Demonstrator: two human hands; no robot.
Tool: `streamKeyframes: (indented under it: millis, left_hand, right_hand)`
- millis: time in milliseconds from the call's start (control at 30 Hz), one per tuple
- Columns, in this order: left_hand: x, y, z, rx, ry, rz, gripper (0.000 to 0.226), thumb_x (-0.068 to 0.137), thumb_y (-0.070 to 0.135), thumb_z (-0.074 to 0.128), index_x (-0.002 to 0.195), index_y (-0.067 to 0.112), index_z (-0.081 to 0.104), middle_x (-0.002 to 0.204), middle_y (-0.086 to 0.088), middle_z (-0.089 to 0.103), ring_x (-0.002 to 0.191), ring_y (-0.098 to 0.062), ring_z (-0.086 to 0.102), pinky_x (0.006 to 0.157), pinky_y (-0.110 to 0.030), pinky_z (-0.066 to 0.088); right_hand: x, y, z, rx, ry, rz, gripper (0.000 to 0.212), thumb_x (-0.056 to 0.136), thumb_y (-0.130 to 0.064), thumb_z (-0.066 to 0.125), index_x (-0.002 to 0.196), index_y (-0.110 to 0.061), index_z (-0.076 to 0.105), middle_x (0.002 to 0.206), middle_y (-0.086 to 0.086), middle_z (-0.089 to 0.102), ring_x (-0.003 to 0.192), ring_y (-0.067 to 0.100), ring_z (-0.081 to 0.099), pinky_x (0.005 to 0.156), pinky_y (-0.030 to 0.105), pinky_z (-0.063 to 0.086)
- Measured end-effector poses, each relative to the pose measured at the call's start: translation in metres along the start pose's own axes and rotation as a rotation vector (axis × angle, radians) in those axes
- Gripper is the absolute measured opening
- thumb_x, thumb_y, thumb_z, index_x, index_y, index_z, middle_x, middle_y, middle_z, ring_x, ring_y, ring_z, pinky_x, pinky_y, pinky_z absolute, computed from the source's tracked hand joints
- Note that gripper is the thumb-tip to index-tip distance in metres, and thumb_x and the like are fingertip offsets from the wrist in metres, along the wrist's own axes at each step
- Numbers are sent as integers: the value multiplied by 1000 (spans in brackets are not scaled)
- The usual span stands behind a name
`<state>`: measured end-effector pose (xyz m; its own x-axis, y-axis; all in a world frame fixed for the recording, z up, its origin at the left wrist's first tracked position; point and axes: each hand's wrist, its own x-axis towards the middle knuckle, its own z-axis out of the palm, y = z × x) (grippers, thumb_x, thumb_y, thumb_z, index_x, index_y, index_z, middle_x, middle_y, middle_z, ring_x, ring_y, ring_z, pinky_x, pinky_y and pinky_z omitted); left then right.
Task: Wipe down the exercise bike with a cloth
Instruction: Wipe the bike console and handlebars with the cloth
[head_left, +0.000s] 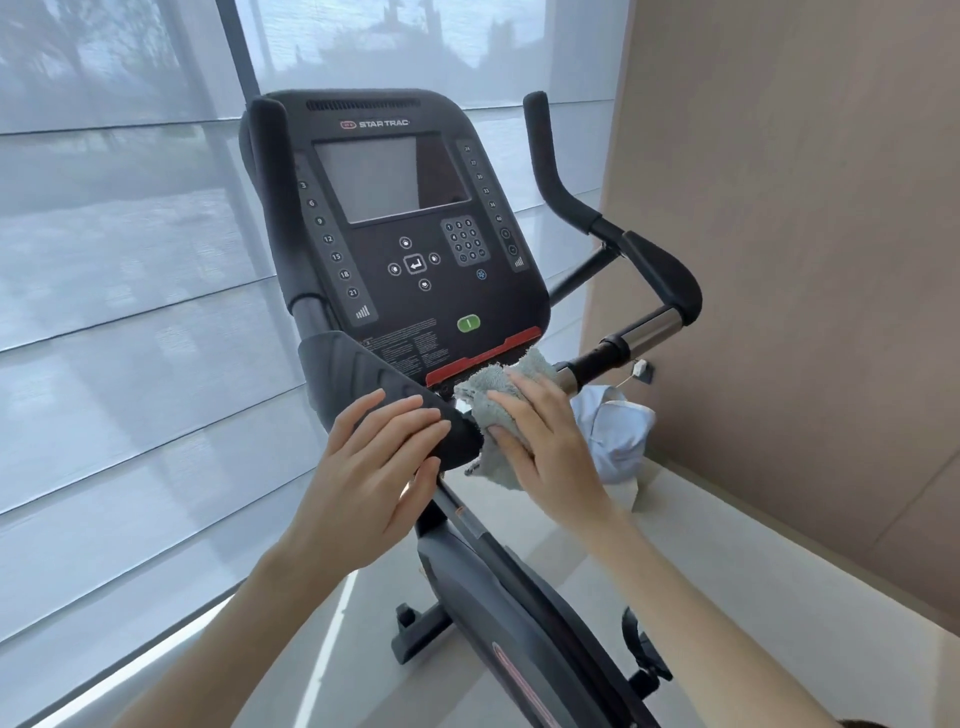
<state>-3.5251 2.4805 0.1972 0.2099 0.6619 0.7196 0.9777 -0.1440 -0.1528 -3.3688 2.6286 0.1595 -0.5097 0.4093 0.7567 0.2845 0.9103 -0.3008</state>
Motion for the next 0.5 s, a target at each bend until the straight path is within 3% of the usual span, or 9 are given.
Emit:
streamKeyframes:
  millis: [100, 300, 400, 500]
  left_hand:
    - [3, 5, 0, 16, -1, 12, 32, 96, 20, 45, 110, 5, 70, 115, -8, 67, 115, -27, 59, 104, -50, 38]
    - [4, 11, 3, 98, -40, 13, 29, 92, 19, 51, 108, 5, 71, 111, -7, 69, 109, -27, 63, 101, -51, 41]
    - [1, 10, 5, 128, -48, 9, 28, 90, 17, 56, 110, 5, 70, 113, -7, 69, 110, -27, 62, 103, -49, 40]
    - [-1, 11, 6, 146, -47, 7, 29, 89, 16, 57, 113, 4, 68, 115, -7, 68, 111, -27, 62, 104, -48, 39]
  right_hand:
    - [0, 23, 2, -5, 55, 80, 36, 97, -24, 43, 120, -1, 58, 130, 17, 52, 126, 35, 42, 110, 44, 31]
    - [9, 50, -6, 34, 163, 231, 30, 94, -8, 52, 120, 5, 55, 130, 21, 50, 127, 36, 41, 104, 53, 37]
    - [1, 30, -2, 82, 287, 167, 32, 98, -18, 44, 124, 0, 52, 133, 17, 47, 130, 28, 35, 109, 45, 31]
    - [-8, 2, 13, 112, 291, 13, 34, 100, -26, 39, 125, -6, 50, 135, 11, 42, 129, 27, 36, 111, 43, 30]
